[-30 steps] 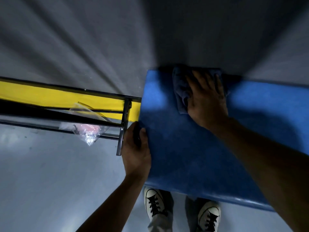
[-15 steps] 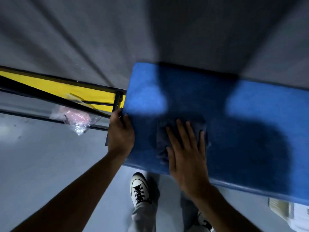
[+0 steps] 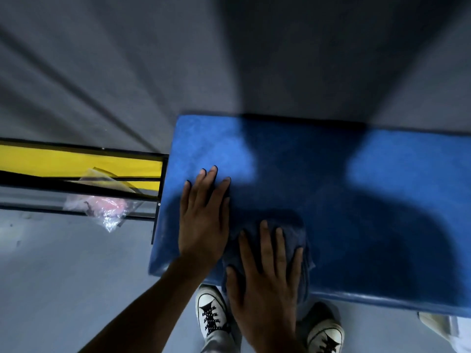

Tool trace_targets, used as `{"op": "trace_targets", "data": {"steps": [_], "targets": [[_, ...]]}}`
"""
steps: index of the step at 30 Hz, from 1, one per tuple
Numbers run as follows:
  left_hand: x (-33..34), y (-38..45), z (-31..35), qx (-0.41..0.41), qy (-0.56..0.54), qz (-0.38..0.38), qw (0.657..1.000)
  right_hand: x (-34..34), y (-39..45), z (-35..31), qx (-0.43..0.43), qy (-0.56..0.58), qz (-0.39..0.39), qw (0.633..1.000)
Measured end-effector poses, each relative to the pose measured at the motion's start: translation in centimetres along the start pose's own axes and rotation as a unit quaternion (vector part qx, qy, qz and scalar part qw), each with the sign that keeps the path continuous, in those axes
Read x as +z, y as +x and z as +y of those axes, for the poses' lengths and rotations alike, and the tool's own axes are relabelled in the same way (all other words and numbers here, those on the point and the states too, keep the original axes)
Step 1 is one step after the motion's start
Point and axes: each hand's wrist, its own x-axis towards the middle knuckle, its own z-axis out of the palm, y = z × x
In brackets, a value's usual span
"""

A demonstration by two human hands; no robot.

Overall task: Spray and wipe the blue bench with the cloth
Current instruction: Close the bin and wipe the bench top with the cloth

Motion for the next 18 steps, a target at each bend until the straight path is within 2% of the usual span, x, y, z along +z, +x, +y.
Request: {"op": "trace_targets", "data": {"steps": [5,10,13,18], "targets": [[0.4,0.0,0.4,-0.004,0.022,0.01,1.0,-1.2,4.9,3.6,-0.102,-0.037,-0.025,0.994],[0.5,0.0,0.6,-0.011,0.043,0.018,0.999,-2.6,14.6,7.0,-0.153,-0.065,-0.016,0.986],[0.5,0.1,0.7,-0.015,0.045,0.017,0.999,-3.1,19.7,8.1,-0.157,-0.089,-0.018,0.983],[0.6,0.0,0.9,-0.014,0.058,0.019,0.998,-3.2,23.9,7.2,-0.111,-0.086,-0.014,0.99]]}}
